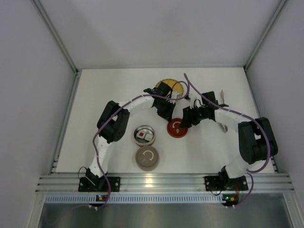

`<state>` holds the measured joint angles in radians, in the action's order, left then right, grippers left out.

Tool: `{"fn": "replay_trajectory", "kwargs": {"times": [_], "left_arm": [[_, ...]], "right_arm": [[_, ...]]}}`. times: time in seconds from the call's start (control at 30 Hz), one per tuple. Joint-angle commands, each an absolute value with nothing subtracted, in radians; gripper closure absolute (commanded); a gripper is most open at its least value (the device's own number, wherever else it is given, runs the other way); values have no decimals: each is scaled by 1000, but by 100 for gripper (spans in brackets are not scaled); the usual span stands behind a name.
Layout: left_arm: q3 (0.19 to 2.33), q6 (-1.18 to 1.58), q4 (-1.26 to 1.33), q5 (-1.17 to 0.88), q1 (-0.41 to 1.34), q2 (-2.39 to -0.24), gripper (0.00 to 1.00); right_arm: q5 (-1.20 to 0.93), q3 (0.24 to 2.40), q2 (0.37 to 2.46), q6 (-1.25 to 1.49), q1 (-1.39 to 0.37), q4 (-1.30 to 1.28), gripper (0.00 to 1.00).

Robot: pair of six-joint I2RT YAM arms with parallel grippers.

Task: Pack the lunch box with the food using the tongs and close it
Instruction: Move the box lid to the center of the board, then adjust the packing box at the center of the board.

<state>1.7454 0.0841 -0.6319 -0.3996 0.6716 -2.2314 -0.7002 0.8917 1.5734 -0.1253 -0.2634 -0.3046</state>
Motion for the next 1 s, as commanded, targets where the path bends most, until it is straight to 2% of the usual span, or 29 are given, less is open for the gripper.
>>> {"fn": "replay_trajectory", "kwargs": {"times": [0.0,0.7,0.97], "left_arm": [[1727,49,-712,-382,698,-2295,100],[1727,38,-715,-410,701,-2309,100],[1732,48,-715,-420,699,-2319,100]], "right_arm": [[-675,939,1618,-115,-285,-201,47],[-719,994,1772,-92,-339,-170,47],[-822,1025,1825,-103,-339,-261,58]]}}
